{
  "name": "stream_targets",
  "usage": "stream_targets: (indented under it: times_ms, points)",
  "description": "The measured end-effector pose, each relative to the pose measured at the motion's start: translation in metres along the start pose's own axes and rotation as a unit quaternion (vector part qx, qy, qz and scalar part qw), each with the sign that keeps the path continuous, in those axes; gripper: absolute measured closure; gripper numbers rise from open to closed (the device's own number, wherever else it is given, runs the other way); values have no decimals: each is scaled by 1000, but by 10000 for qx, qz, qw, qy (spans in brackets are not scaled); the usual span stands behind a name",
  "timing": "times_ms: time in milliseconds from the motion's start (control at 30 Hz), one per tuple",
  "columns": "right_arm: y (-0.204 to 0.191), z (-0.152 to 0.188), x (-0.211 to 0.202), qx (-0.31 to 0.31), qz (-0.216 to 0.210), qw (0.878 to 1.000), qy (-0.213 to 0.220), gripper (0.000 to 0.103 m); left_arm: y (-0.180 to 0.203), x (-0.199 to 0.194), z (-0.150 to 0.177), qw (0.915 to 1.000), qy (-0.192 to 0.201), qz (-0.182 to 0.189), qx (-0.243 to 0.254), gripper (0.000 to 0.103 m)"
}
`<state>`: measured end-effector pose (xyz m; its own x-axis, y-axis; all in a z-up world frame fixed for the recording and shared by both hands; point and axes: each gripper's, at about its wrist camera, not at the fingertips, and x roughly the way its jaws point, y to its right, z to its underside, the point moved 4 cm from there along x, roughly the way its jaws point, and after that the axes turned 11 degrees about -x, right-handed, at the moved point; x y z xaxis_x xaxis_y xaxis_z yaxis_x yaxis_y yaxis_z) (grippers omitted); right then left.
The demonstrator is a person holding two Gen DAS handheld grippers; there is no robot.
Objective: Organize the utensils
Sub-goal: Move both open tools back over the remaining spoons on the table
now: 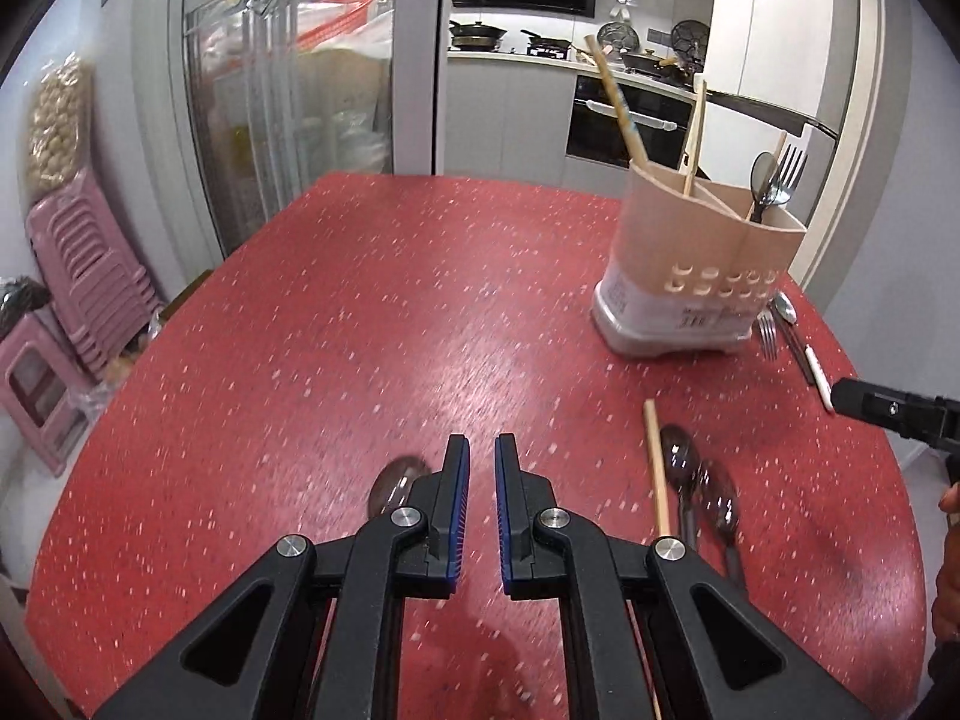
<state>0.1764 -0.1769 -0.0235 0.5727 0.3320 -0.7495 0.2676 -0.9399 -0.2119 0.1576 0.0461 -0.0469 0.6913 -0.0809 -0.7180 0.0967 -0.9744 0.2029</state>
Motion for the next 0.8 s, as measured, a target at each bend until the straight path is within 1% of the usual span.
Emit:
stream_targets:
  times_ms: [33, 100, 133, 167, 233, 400, 600, 733, 800]
  points:
    - [-3, 4, 1, 2, -10, 10000, -45, 39, -3, -1, 3, 10000, -9, -1, -8, 69]
    - [-8, 12, 3, -7, -55, 9998, -167, 33, -9, -3, 9, 10000, -30, -42, -29, 5]
    - [-11, 15, 4, -15, -85, 9997, -211, 30, -14, -4, 11, 9999, 4, -124, -79, 0]
    - [-14, 18, 5, -27, -115, 9996, -253, 27, -18, -6, 12, 9998, 113, -148, -115, 0]
    - [-20, 25, 9, -92, -132, 9992, -374, 21, -24, -3, 16, 9998, 69, -168, -66, 0]
    - [-29, 41, 23, -169, 2, 9967, -790, 20, -40, 5, 26, 9993, -46, -362, -15, 0]
    - [-36, 57, 35, -215, 186, 9930, -1148, 20, -63, 23, 36, 9973, -373, -612, 166, 0]
    - [-41, 58, 41, -345, 348, 9902, -1311, 20, -72, 33, 36, 9961, -660, -556, 174, 0]
    - [-45, 58, 45, -404, 423, 9884, -1401, 20, -74, 35, 36, 9958, -701, -546, 211, 0]
